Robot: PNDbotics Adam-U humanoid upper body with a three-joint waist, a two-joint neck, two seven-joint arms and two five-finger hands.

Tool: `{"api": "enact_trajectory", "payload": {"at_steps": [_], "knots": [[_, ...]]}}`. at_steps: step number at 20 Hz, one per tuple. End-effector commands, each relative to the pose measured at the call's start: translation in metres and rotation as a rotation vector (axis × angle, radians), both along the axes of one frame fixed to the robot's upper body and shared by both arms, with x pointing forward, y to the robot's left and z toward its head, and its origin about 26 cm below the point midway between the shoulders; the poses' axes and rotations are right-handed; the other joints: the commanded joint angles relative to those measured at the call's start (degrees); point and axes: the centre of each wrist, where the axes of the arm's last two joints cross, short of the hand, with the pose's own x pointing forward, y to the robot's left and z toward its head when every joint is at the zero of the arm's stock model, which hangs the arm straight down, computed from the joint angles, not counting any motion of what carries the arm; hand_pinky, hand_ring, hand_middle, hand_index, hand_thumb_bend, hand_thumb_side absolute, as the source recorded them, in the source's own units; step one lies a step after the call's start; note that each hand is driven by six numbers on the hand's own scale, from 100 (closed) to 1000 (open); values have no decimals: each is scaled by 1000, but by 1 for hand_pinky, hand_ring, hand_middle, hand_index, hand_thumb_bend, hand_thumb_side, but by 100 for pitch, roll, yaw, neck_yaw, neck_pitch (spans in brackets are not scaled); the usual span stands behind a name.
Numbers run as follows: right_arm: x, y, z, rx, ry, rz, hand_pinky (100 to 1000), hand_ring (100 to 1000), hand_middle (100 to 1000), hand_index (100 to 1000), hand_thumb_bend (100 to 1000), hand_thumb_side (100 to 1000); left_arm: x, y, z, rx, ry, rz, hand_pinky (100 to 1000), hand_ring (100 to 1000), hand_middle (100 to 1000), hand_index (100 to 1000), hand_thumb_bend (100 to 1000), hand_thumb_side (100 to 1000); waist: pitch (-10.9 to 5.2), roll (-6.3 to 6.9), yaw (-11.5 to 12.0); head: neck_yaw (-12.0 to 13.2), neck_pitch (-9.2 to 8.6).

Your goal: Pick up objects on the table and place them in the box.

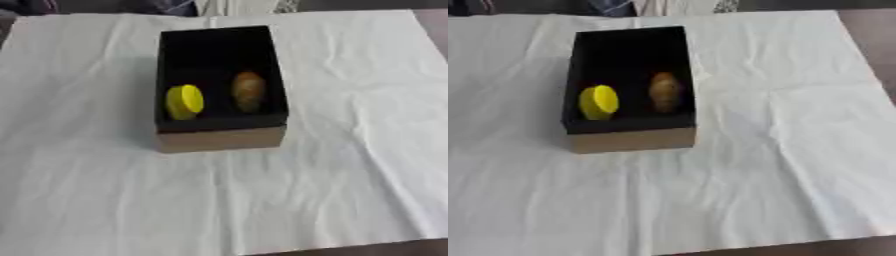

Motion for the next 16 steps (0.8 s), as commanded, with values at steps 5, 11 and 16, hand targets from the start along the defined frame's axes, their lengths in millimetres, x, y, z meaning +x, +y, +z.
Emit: {"api": "enact_trajectory", "payload": {"at_steps": [5, 11, 16], "knots": [[5, 13, 5, 56, -149, 86, 946, 892, 592, 834, 100, 108, -22, 17, -19, -133, -130, -15, 860, 873, 783, 893, 100, 426, -20, -80, 126, 11, -126], [11, 24, 1, 107, -181, 142, 945, 895, 606, 843, 100, 227, -20, 18, -35, -231, -157, -52, 860, 873, 778, 891, 128, 454, 58, -111, 198, 64, -135], [15, 30, -4, 75, -191, 164, 945, 904, 615, 850, 100, 253, -18, 16, -40, -278, -176, -80, 859, 871, 776, 889, 191, 447, 105, -111, 233, 76, -171]]}}
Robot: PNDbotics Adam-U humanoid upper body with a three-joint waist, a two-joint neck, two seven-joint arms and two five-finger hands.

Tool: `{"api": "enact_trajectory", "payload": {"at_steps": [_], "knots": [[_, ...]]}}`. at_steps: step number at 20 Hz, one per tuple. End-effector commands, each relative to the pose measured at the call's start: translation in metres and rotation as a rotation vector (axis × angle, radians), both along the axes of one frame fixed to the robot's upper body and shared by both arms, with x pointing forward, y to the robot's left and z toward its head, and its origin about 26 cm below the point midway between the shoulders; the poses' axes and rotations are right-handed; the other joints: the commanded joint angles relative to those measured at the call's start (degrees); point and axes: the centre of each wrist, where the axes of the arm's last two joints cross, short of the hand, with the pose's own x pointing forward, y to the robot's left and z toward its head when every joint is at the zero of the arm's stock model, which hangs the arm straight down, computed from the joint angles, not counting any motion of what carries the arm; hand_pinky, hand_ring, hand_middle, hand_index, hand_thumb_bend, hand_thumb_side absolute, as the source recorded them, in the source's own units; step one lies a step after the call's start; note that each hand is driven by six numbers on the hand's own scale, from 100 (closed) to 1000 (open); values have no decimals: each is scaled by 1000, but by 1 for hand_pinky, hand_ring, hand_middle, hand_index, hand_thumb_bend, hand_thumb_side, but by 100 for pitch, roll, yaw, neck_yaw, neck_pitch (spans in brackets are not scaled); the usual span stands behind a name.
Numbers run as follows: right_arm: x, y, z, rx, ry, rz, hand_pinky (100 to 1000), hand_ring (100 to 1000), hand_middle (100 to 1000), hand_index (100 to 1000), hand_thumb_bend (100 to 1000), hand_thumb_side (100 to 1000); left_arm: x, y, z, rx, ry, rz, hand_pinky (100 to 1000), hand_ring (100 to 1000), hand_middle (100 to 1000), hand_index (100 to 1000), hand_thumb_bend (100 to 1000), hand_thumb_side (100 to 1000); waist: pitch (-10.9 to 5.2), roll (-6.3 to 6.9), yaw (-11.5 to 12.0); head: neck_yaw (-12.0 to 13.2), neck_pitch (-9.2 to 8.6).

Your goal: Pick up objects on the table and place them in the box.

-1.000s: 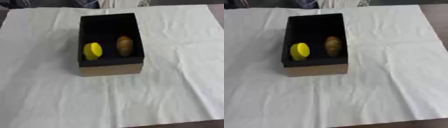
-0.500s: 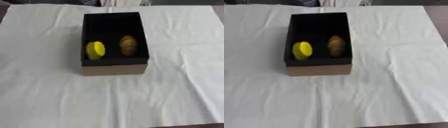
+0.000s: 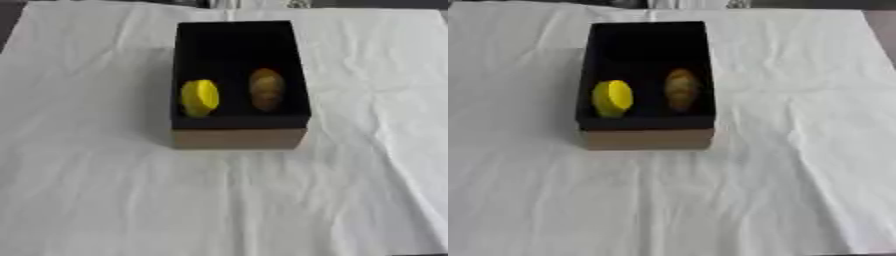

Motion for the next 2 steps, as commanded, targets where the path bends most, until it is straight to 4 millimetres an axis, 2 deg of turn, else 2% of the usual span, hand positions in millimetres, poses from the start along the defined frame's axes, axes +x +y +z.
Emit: {"api": "enact_trajectory", "payload": {"at_steps": [1, 2], "knots": [[-1, 4, 5, -39, -27, 11, 945, 906, 618, 850, 100, 261, -4, 1, 7, -1, -44, -11, 859, 871, 776, 888, 198, 446, -92, 12, 16, 17, -85], [-1, 5, 5, -41, -29, 13, 944, 909, 621, 851, 100, 268, -4, 0, 6, -2, -45, -15, 859, 871, 776, 887, 210, 442, -85, 11, 20, 14, -91]]}}
